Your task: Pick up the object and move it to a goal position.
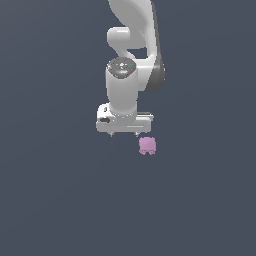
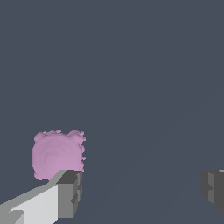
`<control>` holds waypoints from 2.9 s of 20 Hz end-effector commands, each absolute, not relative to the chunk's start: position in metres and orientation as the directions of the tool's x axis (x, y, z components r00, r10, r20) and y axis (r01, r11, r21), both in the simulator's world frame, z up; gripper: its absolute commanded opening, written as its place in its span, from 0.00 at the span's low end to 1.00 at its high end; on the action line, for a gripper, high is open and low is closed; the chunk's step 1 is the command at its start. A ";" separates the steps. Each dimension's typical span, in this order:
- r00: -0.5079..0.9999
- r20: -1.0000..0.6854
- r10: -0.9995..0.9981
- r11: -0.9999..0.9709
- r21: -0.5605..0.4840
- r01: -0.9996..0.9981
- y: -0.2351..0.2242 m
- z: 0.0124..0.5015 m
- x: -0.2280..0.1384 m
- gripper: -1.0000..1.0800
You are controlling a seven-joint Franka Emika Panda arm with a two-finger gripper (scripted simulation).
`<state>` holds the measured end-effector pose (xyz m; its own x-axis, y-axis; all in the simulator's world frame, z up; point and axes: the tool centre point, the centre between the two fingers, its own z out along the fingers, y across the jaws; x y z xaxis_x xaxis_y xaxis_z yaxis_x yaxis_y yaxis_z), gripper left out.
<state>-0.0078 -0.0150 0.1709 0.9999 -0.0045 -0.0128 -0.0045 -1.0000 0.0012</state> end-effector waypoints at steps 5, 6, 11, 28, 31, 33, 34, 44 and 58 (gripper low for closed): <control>1.000 -0.016 -0.004 -1.000 -0.001 -0.004 -0.010 0.165 -0.009 0.96; 1.000 -0.018 -0.003 -1.000 -0.003 -0.003 -0.007 0.161 -0.010 0.96; 1.000 -0.025 -0.001 -1.000 -0.009 -0.002 -0.001 0.152 -0.013 0.96; 1.000 -0.007 -0.011 -1.000 0.000 -0.011 0.072 0.106 -0.030 0.96; 1.000 -0.003 -0.012 -1.000 0.000 -0.012 0.087 0.097 -0.035 0.96; 1.000 -0.001 -0.013 -1.000 0.000 -0.013 0.094 0.093 -0.037 0.96; 1.000 -0.001 -0.013 -1.000 0.000 -0.013 0.096 0.092 -0.038 0.96; 1.000 -0.002 -0.012 -1.000 0.000 -0.012 0.098 0.078 -0.039 0.96; 1.000 0.000 -0.013 -1.000 0.000 -0.013 0.099 0.040 -0.040 0.00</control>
